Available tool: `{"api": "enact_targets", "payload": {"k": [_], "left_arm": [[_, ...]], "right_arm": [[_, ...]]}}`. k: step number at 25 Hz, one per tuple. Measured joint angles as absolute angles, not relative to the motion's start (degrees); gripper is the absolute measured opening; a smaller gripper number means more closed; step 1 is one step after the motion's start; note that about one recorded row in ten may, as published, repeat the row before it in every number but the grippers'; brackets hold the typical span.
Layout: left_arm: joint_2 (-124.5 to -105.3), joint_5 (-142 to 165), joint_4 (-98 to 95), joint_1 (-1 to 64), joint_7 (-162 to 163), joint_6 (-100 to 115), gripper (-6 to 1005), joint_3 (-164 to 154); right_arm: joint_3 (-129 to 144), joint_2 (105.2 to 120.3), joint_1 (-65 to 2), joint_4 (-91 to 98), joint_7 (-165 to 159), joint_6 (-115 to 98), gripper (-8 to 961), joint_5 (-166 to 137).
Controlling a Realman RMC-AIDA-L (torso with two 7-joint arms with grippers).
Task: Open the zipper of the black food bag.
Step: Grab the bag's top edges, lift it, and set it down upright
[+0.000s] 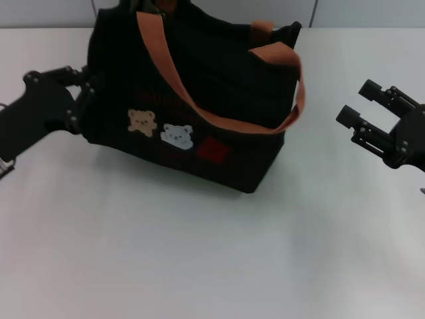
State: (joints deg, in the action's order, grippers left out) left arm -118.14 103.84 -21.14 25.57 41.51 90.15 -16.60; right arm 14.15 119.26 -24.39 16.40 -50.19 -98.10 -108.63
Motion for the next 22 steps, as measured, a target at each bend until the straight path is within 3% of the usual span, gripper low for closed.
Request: {"api": "enact_targets", "payload": {"k": [12,22], "left_arm": [[-116.71,101.97,-31.25,26.11,43.50,93.76,99,-16.74],[-116.70,99.94,-40.46,25.93,44.38,102.40,96,-17.56]], "right_arm": [[14.15,119.36,-23.93,15.65,-50.19,-97.08,726,-108.63],[14.15,119.36,-24.38,15.07,-50.18,-96.34,726,-108.63]]}}
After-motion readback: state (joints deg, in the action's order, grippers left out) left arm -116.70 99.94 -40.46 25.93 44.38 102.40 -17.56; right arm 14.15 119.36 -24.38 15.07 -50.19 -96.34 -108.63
